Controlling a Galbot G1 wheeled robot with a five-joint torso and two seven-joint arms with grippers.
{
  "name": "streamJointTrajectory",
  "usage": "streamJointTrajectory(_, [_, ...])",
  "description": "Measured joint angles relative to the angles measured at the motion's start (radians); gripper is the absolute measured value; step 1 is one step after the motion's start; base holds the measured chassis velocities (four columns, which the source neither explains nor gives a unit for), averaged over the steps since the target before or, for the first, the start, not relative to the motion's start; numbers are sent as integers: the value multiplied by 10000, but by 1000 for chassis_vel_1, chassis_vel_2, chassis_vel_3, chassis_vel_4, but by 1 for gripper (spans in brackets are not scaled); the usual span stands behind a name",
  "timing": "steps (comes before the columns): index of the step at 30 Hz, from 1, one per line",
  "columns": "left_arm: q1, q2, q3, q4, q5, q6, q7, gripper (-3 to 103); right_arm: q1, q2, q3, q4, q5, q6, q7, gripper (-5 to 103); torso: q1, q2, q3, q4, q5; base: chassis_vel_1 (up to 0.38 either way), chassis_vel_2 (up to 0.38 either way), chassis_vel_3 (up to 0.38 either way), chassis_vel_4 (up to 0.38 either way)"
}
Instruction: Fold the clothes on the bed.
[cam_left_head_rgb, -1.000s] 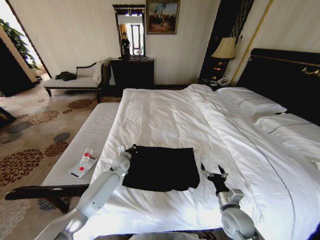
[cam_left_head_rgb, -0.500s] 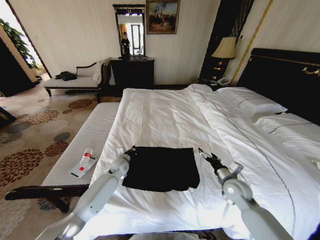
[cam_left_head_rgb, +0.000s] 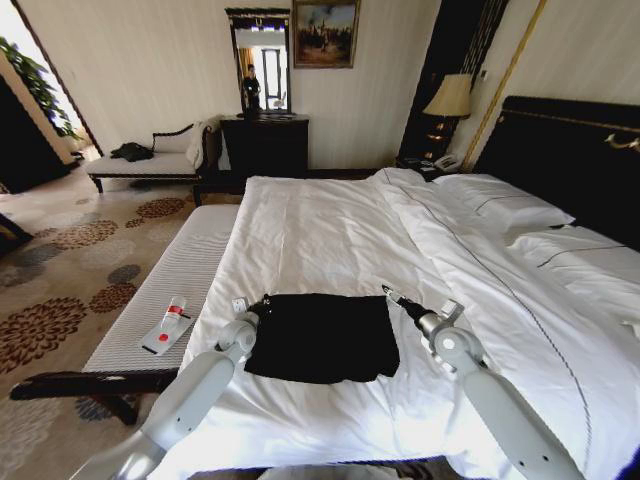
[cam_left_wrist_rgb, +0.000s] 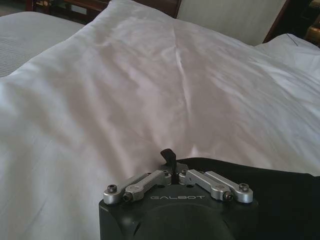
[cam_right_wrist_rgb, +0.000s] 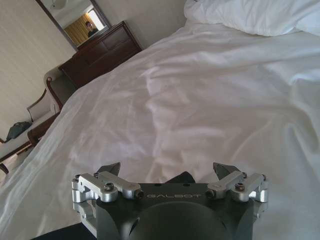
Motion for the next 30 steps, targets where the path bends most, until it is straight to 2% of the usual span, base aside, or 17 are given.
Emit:
streamJointTrajectory(6, [48,47,-76,-46,-22,0,28,2,438,202,-411,-905,-94,47,-129,100,0,0,0,-4,1,0,0,0,0])
streamJointTrajectory(15, [158,203,-248,-126,-72,-3,170,2,666,447,-605,-1261,-10,49,-87,100,0,0,0,-2,-1,0,0,0,0])
streamJointTrajectory(17, [168,228,-282,-119,-76,-13,240,2,676,552,-635,-1264,44,128,1,91,-1,0,0,-2,0,0,0,0,0])
streamJointTrajectory(18, [168,228,-282,-119,-76,-13,240,2,676,552,-635,-1264,44,128,1,91,-1,0,0,-2,0,0,0,0,0])
streamJointTrajectory(22, [109,159,-281,-33,-63,-18,252,2,658,602,-634,-1277,42,170,52,70,-2,0,0,-1,0,0,0,0,0])
streamJointTrajectory(24, [104,140,-281,-15,-55,-19,252,2,643,609,-627,-1273,42,175,69,70,-1,0,0,-1,0,0,0,0,0])
streamJointTrajectory(26, [96,91,-281,8,-32,-31,252,2,618,613,-590,-1245,33,181,134,59,-1,0,0,-2,1,0,0,0,0])
streamJointTrajectory(27, [96,91,-281,8,-32,-31,252,2,618,613,-590,-1245,33,181,134,59,-1,0,0,-2,1,0,0,0,0])
streamJointTrajectory(30, [95,71,-280,-14,-17,-39,247,2,563,603,-539,-1164,31,181,190,42,-1,0,0,0,1,0,0,0,0])
